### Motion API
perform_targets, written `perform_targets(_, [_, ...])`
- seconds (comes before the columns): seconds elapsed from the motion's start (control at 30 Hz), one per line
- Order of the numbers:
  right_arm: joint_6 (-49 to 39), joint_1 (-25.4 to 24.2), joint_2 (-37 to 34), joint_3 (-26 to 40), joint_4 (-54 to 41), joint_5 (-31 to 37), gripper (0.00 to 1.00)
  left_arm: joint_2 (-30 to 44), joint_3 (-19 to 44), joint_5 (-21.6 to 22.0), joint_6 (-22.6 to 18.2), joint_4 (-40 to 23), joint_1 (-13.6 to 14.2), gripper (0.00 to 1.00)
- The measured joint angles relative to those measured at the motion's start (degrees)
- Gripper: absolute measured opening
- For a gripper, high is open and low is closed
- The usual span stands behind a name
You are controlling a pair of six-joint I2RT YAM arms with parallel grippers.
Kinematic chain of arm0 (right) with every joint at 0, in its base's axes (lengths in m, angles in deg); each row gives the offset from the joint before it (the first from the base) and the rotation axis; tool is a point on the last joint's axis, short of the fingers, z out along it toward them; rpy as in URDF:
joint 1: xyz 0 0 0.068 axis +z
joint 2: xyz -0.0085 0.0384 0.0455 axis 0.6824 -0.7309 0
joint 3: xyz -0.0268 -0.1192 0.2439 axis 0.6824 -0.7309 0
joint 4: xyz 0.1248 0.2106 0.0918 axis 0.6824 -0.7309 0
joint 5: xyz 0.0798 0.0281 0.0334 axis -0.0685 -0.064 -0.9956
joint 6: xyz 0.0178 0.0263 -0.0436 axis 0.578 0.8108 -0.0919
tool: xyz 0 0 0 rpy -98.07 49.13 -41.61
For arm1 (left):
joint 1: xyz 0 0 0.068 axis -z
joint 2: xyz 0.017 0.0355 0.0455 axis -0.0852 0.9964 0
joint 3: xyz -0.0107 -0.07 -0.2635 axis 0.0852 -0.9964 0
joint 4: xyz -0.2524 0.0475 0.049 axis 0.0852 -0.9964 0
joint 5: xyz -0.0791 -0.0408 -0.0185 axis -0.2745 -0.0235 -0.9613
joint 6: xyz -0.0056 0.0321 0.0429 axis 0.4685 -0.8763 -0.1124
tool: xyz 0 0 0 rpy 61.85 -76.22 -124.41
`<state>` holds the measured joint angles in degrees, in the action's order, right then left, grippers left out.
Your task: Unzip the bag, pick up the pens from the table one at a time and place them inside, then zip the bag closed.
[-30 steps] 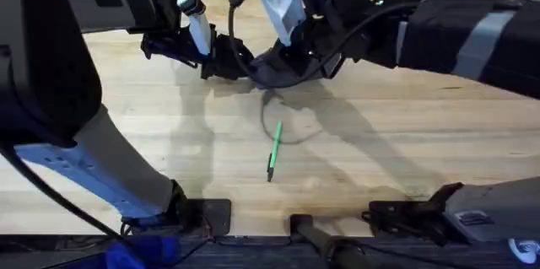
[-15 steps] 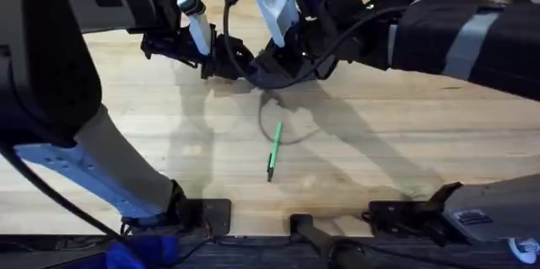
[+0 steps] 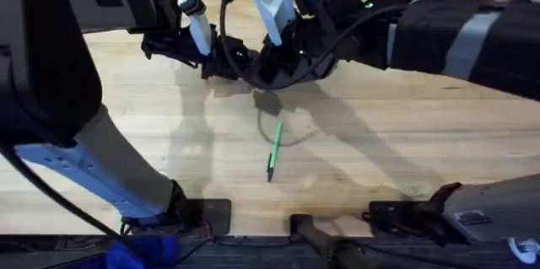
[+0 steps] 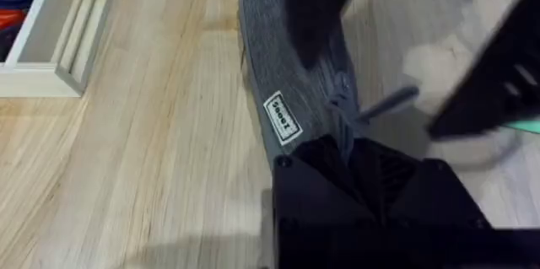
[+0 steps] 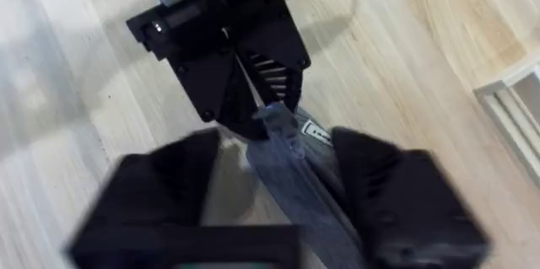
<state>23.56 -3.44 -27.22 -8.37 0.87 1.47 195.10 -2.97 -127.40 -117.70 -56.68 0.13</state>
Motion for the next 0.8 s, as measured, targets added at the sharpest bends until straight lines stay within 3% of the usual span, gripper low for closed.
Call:
perform_targets(0.03, [-0.01,0.00,0.00,0.00,-0.01,0.01,0.902,0.00,0.00,0.00,-0.01,0.00,0.00,0.042])
perform_targets(0.07, [-0.12,-0.02,0.00,0.00,0.01,0.06,0.969,0.00,0.00,0.00,0.01,-0.02,0.00,0.042])
perform_targets(0.2, [-0.11,0.00,0.00,0.00,0.01,0.01,0.996,0.00,0.00,0.00,-0.12,0.01,0.00,0.078])
perform_targets(0.4, [-0.12,0.00,0.00,0.00,-0.30,0.01,0.996,0.00,0.00,0.75,0.14,-0.40,0.00,0.947])
perform_targets(0.47, [-0.10,-0.02,0.00,0.00,-0.60,0.03,0.997,0.00,0.00,0.96,0.21,-0.46,0.00,0.992])
perform_targets(0.8, [-0.10,0.00,0.00,0.00,-1.61,0.03,0.998,0.00,0.00,1.11,0.23,-0.44,0.00,0.995])
